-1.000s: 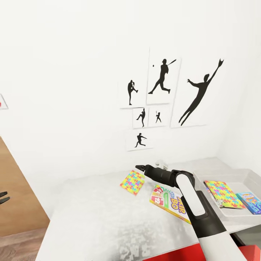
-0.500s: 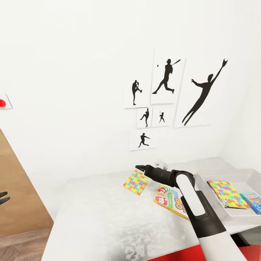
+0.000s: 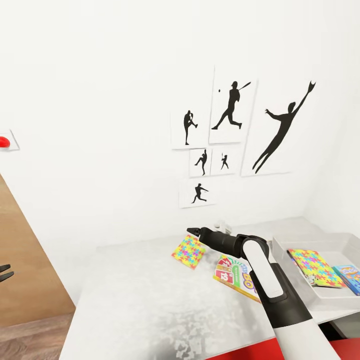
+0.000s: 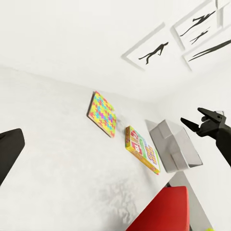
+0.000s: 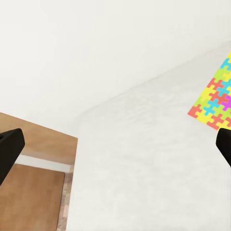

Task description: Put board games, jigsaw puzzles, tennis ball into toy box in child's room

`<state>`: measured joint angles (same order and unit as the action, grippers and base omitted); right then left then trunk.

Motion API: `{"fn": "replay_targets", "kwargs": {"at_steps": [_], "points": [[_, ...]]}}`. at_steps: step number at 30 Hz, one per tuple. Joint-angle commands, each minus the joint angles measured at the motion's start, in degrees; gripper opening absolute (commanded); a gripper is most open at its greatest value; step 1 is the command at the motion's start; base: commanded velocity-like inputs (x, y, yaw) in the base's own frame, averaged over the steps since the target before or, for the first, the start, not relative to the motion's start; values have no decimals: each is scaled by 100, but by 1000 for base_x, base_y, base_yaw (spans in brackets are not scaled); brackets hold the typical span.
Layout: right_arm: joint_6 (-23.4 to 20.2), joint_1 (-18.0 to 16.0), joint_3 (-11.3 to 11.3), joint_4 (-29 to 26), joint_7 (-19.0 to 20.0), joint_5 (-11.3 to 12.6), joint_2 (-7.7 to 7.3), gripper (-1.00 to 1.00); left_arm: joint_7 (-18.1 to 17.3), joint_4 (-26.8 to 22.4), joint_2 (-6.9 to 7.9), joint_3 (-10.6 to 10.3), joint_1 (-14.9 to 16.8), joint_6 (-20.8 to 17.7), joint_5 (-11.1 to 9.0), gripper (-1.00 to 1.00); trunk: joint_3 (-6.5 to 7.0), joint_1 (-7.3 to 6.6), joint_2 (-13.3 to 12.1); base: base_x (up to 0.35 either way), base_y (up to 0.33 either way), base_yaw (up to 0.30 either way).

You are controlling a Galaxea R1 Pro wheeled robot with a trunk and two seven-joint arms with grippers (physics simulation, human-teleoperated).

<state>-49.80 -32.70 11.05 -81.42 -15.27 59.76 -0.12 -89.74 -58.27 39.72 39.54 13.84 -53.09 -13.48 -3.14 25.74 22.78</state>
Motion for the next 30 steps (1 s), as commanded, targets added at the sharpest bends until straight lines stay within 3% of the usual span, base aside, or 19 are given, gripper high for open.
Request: {"fn": "replay_targets", "kwargs": {"at_steps": [1, 17, 22, 30], "points": [[-9, -7, 4, -6, -58, 58, 0, 100, -26, 0, 1, 1, 5, -61, 7, 100, -14, 4, 14, 0, 2, 0], [-16, -98, 7, 44, -174, 41, 5, 100, -26, 0, 9, 7, 5, -61, 3, 100, -14, 4, 14, 0, 0, 0], [-130, -580, 23, 482, -533, 48, 13, 100, -26, 0, 10, 9, 5, -61, 3, 100, -14, 4, 14, 0, 0, 0], [-343, -1556, 49, 1952, -1084, 48, 195, 100, -26, -2, 21, 10, 5, -61, 3, 100, -14, 4, 14, 0, 0, 0]]}}
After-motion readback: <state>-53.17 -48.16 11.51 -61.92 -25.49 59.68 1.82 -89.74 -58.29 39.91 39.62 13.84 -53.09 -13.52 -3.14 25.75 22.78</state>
